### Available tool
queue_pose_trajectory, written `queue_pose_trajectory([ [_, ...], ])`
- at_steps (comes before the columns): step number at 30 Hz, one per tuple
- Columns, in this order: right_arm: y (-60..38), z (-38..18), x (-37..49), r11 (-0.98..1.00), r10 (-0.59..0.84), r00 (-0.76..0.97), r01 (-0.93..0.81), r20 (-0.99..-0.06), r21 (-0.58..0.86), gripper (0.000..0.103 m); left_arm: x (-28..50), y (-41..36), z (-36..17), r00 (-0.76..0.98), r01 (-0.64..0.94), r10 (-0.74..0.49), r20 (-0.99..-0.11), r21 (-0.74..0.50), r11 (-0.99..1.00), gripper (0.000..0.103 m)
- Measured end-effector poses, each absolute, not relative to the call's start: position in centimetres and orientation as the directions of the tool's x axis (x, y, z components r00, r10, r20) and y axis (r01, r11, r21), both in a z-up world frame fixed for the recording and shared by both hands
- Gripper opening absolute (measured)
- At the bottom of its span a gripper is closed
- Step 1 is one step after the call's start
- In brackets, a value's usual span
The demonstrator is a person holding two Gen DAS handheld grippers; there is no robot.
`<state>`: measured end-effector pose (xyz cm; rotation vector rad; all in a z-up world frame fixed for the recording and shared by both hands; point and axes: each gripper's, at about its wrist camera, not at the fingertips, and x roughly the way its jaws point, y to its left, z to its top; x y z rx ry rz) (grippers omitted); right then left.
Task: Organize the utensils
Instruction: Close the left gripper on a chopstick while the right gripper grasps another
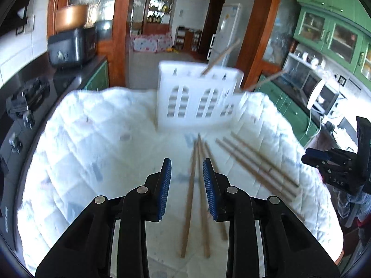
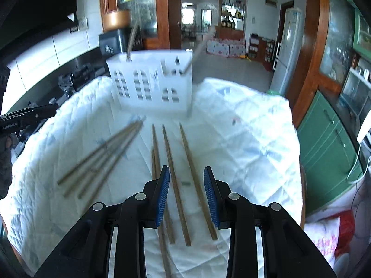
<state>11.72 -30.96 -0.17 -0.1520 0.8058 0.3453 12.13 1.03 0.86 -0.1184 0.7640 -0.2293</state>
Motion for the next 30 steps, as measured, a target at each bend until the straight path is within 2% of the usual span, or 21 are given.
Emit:
queue_pose_trajectory([
  [14, -32.4, -6.5, 12.6, 0.943, 0.192, 0.572, -0.332, -0.798, -0.010, 0.027, 10.4, 1.0, -6.6, 0.578, 0.124, -0.252, -0.777, -0.222, 0.967, 0.029],
  [30, -32.6, -8.1, 12.9, 0.938, 0.181, 0.559, -0.345, -0.809, -0.028, 0.015, 10.8, -1.1, -8.8, 0.542, 0.169, -0.244, -0.804, -0.180, 0.969, 0.028],
])
